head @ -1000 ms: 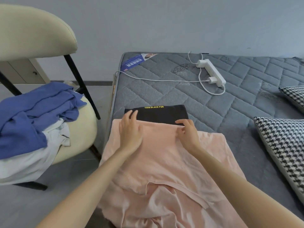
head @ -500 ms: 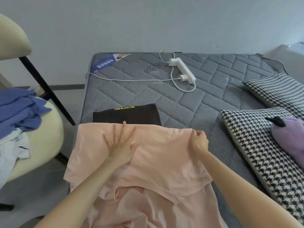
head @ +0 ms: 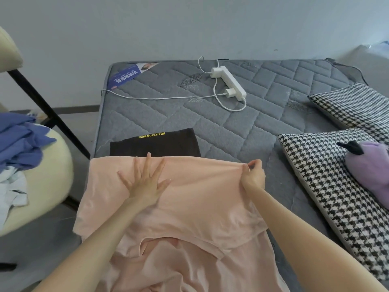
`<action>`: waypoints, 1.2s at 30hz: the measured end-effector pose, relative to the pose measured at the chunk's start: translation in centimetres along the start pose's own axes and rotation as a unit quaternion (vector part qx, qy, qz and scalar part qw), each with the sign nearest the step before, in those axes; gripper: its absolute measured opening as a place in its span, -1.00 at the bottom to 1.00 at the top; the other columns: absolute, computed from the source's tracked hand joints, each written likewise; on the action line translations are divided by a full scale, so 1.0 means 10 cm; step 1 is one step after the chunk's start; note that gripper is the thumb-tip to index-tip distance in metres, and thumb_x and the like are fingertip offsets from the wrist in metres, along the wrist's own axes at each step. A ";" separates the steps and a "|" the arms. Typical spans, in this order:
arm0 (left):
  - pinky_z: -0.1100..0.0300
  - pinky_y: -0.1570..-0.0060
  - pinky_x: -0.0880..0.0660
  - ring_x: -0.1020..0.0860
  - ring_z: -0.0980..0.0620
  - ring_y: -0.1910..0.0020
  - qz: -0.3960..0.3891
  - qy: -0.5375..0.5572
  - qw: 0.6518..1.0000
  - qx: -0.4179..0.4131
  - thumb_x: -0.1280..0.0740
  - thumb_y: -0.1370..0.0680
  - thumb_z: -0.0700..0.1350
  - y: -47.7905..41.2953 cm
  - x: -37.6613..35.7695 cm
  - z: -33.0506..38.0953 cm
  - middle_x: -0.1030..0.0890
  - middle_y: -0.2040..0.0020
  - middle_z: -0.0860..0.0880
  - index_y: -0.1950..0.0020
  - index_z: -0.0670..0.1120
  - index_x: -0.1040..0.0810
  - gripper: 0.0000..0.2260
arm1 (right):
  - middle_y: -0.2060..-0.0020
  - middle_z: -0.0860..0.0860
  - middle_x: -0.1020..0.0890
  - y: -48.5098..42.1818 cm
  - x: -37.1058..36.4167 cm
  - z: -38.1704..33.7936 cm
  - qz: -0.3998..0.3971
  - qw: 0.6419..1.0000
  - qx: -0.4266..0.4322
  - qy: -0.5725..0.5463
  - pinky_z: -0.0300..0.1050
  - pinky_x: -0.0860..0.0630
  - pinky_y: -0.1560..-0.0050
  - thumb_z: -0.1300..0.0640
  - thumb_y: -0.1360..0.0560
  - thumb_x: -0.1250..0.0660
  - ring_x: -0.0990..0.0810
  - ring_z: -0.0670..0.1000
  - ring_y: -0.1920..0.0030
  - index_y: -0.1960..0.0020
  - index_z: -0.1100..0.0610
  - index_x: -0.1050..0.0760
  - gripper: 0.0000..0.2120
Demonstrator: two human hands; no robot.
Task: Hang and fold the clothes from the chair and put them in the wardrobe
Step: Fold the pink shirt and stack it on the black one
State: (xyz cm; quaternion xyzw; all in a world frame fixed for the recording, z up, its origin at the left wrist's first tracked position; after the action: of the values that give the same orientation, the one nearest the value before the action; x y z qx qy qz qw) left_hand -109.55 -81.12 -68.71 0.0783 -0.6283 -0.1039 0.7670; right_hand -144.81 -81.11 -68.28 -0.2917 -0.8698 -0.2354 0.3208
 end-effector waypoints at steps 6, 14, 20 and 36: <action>-0.42 -0.37 0.14 0.12 -0.19 -0.54 0.110 -0.033 0.993 -0.005 0.04 -0.58 0.26 -0.03 0.39 -0.28 -0.02 -0.56 -0.14 -0.57 0.12 0.04 -0.42 | -0.32 0.02 -0.44 0.17 -0.32 -0.59 -0.131 0.919 0.293 0.230 0.07 -0.12 -0.43 0.13 -0.45 -0.25 -0.30 0.09 -0.36 -0.38 0.02 -0.36 -0.51; -0.25 -0.42 0.18 -0.43 -0.03 -0.25 0.041 -0.179 0.983 -0.014 -0.24 -0.45 0.35 -0.18 0.76 -0.70 -0.46 -0.18 -0.01 -0.32 -0.03 -0.36 -0.40 | -0.01 0.07 -0.59 0.32 -0.56 -0.81 -0.205 0.776 0.376 0.463 0.14 -0.13 -0.43 0.14 -0.43 -0.31 -0.52 0.13 -0.14 -0.10 0.15 -0.48 -0.75; 0.08 0.01 -0.46 -0.53 -0.06 -0.04 0.006 -0.170 0.985 -0.040 -0.35 -0.44 0.29 -0.02 0.97 -0.78 -0.58 0.07 0.00 0.07 -0.03 -0.40 -0.60 | -0.01 0.06 -0.51 0.40 -0.33 -0.98 -0.205 0.770 0.373 0.476 -0.08 -0.37 0.13 0.19 -0.53 -0.17 -0.50 0.12 -0.07 0.02 0.17 -0.49 -0.87; 0.12 0.37 -0.30 -0.38 -0.04 0.39 0.180 0.016 0.981 -0.073 -0.11 -0.06 0.67 1.09 3.20 -0.63 -0.44 0.46 0.04 0.43 -0.06 -0.36 -0.24 | 0.30 0.20 -0.63 1.77 2.04 -2.47 0.222 0.815 0.494 0.207 -0.06 -0.18 0.13 0.13 -0.34 -0.05 -0.48 0.22 0.26 0.29 0.19 -0.49 -0.74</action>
State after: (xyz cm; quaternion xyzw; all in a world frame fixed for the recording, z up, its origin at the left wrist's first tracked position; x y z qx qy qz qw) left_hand -96.64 -78.86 -36.92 -0.0902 -0.6103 -0.0086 0.7869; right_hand -135.48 -75.86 -33.25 -0.2233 -0.6940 0.2483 0.6379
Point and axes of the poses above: each hand's wrist, its own y-axis away from the middle knuckle, its own x-axis out of the back of the hand, z = x × y, the point moved 9 cm from there along -y, towards the middle knuckle
